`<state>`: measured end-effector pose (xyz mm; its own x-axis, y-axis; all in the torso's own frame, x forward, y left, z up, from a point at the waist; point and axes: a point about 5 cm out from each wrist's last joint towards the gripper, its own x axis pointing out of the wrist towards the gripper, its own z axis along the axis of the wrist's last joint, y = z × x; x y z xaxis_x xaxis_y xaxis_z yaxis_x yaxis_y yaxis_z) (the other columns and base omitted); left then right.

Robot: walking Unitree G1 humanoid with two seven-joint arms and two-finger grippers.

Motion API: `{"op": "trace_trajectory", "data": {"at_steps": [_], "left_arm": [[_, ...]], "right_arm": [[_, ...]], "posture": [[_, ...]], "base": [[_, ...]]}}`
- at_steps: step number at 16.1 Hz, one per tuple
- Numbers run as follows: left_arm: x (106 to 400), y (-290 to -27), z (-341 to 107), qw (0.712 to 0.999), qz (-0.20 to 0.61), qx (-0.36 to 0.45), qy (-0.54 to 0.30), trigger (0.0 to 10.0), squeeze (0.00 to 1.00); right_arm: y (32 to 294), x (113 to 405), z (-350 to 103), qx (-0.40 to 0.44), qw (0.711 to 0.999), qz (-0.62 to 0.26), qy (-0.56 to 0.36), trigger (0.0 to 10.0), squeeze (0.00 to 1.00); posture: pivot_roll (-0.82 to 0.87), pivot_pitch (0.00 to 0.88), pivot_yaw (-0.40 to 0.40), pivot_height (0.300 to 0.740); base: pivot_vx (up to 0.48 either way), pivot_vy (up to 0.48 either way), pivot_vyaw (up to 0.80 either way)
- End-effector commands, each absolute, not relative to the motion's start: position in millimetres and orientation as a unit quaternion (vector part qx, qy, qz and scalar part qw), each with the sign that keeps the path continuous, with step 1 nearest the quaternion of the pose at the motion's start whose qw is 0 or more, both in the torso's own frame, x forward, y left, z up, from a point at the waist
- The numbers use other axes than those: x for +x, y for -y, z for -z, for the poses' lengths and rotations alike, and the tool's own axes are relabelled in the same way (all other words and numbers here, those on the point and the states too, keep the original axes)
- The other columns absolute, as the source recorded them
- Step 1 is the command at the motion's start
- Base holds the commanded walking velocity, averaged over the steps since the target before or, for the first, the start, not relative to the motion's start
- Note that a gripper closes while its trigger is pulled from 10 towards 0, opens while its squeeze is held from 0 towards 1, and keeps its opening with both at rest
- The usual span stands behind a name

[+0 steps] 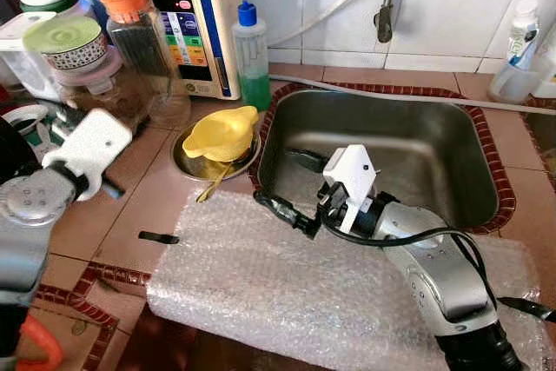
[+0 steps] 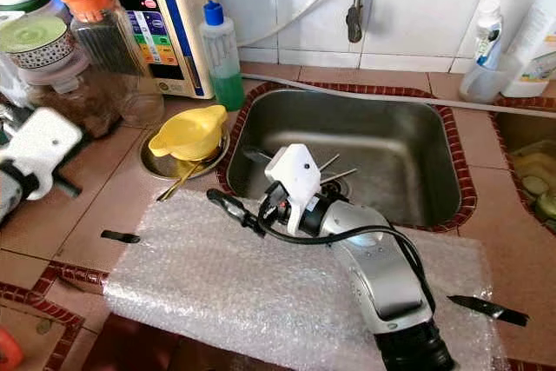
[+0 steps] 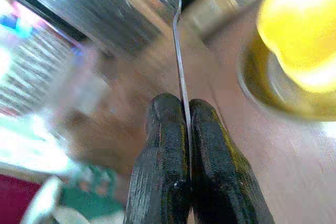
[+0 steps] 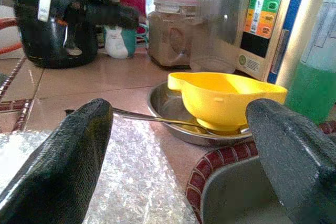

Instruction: Kitchen organization

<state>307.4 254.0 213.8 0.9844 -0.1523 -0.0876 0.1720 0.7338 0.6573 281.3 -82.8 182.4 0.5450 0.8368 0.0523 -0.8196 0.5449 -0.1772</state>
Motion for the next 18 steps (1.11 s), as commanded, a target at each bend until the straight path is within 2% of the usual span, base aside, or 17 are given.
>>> {"op": "trace_trajectory", "data": {"at_steps": [1, 5, 7, 10, 18], "left_arm": [[309, -248, -233, 0.931, 0.068, 0.355, 0.053, 0.0, 0.0], [310, -198, -219, 0.921, 0.152, 0.351, 0.073, 0.0, 0.0], [314, -181, -211, 0.919, 0.181, 0.341, 0.079, 0.0, 0.0], [313, -157, -205, 0.898, 0.247, 0.356, 0.072, 0.0, 0.0], [312, -111, -203, 0.86, 0.345, 0.363, 0.097, 0.0, 0.0]], "right_arm": [[84, 286, -189, -0.075, 0.884, -0.455, 0.082, 10.0, 0.0], [90, 293, -193, -0.148, 0.887, -0.423, 0.107, 10.0, 0.0], [96, 300, -202, -0.166, 0.901, -0.378, 0.137, 10.0, 0.0], [101, 303, -204, -0.222, 0.896, -0.352, 0.155, 10.0, 0.0], [97, 309, -194, -0.275, 0.884, -0.352, 0.137, 10.0, 0.0]], "posture": [[-0.18, 0.095, 0.108, 0.74], [-0.18, 0.095, 0.107, 0.74], [-0.19, 0.097, 0.11, 0.74], [-0.2, 0.096, 0.115, 0.74], [-0.21, 0.091, 0.12, 0.74]], "base": [[0.0, 0.0, 0.0], [0.0, 0.0, 0.0], [0.0, 0.0, 0.0], [0.0, 0.0, 0.0], [0.0, 0.0, 0.0]]}}
